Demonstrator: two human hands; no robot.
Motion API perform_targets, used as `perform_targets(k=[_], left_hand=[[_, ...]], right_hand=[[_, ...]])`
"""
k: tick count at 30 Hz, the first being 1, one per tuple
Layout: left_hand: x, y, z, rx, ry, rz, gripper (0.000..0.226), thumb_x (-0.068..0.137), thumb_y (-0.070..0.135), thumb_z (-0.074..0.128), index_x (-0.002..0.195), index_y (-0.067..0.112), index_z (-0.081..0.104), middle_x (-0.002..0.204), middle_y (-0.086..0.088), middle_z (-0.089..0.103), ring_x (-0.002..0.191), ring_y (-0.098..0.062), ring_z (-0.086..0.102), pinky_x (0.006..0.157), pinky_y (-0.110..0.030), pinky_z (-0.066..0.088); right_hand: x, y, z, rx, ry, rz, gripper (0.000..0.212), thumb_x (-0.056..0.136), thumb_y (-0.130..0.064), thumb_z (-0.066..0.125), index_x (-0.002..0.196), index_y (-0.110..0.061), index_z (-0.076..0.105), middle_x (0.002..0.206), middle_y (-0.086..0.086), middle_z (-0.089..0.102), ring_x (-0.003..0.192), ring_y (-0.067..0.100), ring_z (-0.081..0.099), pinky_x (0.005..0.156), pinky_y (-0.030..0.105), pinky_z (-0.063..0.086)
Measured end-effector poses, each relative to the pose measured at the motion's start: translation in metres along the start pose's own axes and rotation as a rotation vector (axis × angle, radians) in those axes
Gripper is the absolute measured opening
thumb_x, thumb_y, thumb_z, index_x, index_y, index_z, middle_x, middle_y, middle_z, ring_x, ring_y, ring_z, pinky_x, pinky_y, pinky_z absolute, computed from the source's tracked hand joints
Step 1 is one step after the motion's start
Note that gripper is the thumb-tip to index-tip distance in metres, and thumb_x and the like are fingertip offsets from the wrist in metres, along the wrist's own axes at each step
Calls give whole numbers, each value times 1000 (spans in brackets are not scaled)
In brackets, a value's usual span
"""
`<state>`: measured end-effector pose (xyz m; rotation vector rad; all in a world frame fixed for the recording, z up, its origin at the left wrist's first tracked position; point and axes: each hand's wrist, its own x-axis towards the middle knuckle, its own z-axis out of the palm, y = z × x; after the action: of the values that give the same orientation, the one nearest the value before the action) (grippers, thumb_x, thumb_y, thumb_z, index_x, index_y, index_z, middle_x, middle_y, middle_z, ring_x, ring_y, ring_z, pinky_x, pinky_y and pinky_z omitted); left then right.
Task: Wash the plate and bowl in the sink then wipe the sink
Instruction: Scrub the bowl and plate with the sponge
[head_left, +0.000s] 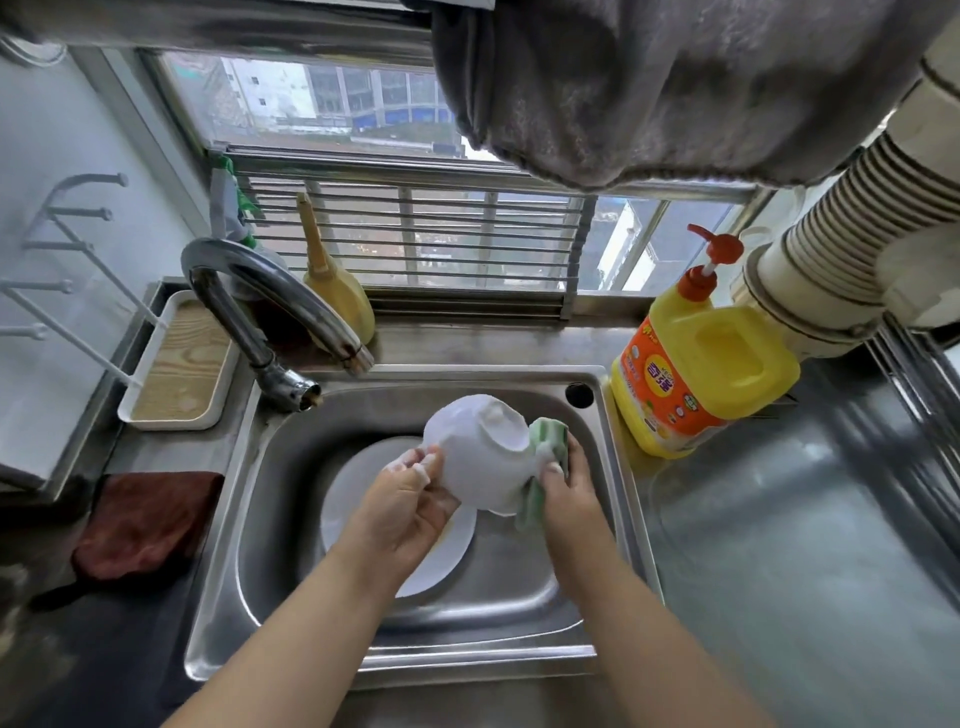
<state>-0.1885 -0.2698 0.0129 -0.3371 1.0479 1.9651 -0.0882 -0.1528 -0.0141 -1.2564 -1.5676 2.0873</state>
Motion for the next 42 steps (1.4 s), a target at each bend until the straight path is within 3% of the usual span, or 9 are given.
perform_targets(k=[9, 15, 18, 22, 27, 30, 35, 39, 42], left_hand=[[40, 3, -46, 1107, -146, 199, 10, 91, -3, 55, 85, 1, 62, 73, -1, 56, 72, -11, 52, 72, -18, 41], [86, -37, -51, 1632, -233, 540, 17, 84, 2, 57, 70, -2, 64, 70, -10, 58, 69, -25, 54, 64, -25, 40], [111, -58, -49, 1829, -364, 634, 15, 70, -6, 58, 63, 6, 64, 66, -7, 59, 63, -26, 58, 53, -26, 47], [136, -81, -57, 2047, -477, 540, 16, 43, 1, 56, 50, 15, 58, 53, 1, 53, 49, -19, 54, 36, -14, 33], [154, -102, -74, 2092, -487, 582, 8, 45, 11, 60, 48, 18, 62, 53, 3, 54, 53, -18, 56, 40, -16, 31], [166, -114, -81, 2007, -403, 653, 16, 62, 24, 58, 49, 18, 65, 55, 5, 59, 66, -20, 55, 64, -24, 36], [168, -112, -80, 1664, -84, 347, 29, 75, 30, 78, 93, 8, 75, 103, -5, 65, 105, -23, 49, 90, -28, 36], [149, -94, -73, 1152, 146, 102, 28, 90, 26, 63, 111, 8, 63, 109, -6, 62, 99, -19, 57, 81, -23, 40], [135, -79, -93, 1158, 295, 30, 18, 93, 29, 56, 105, 16, 56, 104, -4, 62, 90, -19, 56, 78, -28, 42]], right_hand=[[17, -4, -37, -10, 39, 180, 36, 97, -36, 47, 133, -28, 47, 115, 7, 61, 103, 26, 60, 78, 36, 52], [15, 14, -54, -62, 3, 233, 36, 97, -38, 48, 131, -29, 50, 116, 6, 62, 106, 26, 60, 90, 43, 51], [17, 14, -61, -20, 15, 240, 28, 96, -36, 48, 123, -32, 55, 113, 6, 65, 102, 25, 63, 78, 37, 53], [23, 16, -63, 24, 5, 265, 21, 94, -36, 50, 112, -33, 61, 105, 5, 69, 95, 24, 66, 68, 33, 52], [41, 26, -57, -36, -27, 293, 20, 96, -34, 48, 109, -33, 63, 101, 4, 70, 93, 22, 65, 74, 35, 53], [51, 33, -49, -74, -17, 303, 28, 97, -34, 48, 120, -23, 58, 105, 8, 67, 92, 21, 64, 71, 32, 51], [62, 42, -40, -89, 2, 345, 33, 97, -33, 47, 126, -19, 53, 110, 11, 64, 96, 24, 63, 69, 32, 50], [65, 44, -31, -100, -8, 366, 33, 98, -31, 46, 127, -17, 52, 111, 13, 63, 95, 25, 62, 69, 32, 51], [65, 43, -22, -123, -38, 378, 33, 98, -32, 46, 127, -18, 51, 112, 14, 62, 95, 26, 61, 68, 33, 50]])
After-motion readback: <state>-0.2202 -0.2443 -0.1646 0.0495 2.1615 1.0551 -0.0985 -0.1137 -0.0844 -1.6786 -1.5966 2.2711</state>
